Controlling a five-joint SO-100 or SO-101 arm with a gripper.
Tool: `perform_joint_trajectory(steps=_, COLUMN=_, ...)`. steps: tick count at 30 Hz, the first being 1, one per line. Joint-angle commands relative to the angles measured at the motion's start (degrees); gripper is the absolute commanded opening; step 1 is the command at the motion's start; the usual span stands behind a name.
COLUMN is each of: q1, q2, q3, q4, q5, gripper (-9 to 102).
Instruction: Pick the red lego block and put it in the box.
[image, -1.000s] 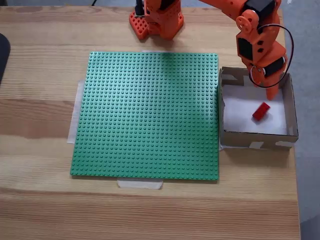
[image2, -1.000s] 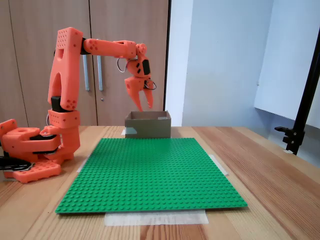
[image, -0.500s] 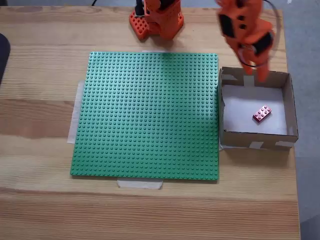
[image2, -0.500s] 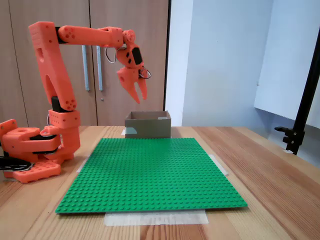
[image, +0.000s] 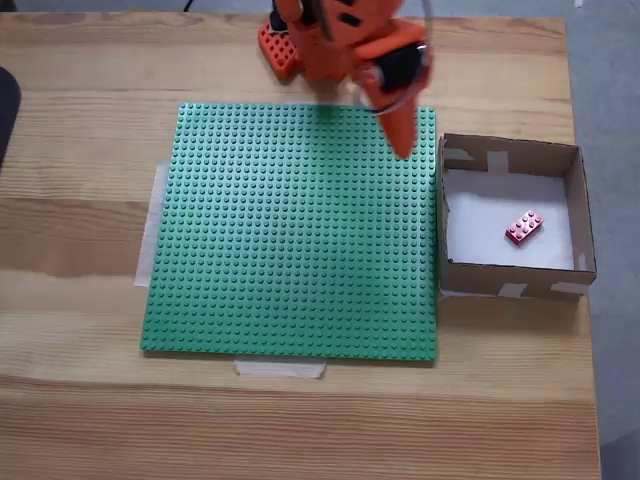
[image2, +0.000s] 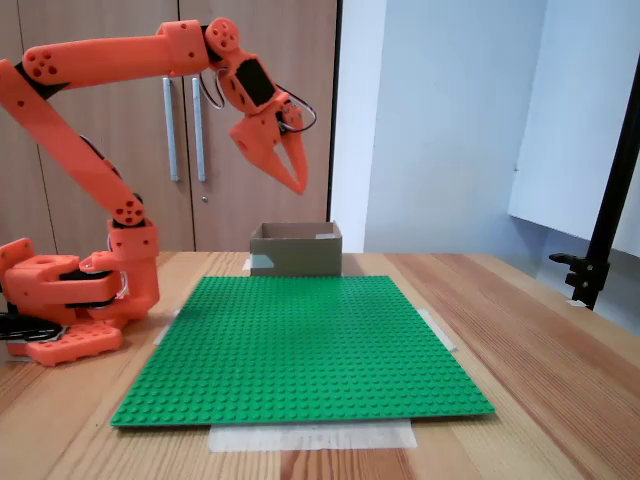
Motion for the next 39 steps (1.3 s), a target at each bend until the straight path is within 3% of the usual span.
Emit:
perform_joint_trajectory(steps=1, q1=6.6, q2=2.5, q3=0.7, q4=-2.3, q5=-0.4, gripper=-1)
perform_joint_trajectory(steps=10, q1=15.7, q2=7.2, q3=8.3, q4=-7.7, q5=2.1, gripper=-1)
perform_joint_trajectory(steps=27, q1=22.5, q2=37.2, q3=38.3, q4=-12.2, q5=4.3, gripper=-1)
perform_joint_trajectory(steps=39, q1=25.5, q2=43.8, q3=56.2, q4=-20.0, q5=0.4, gripper=-1)
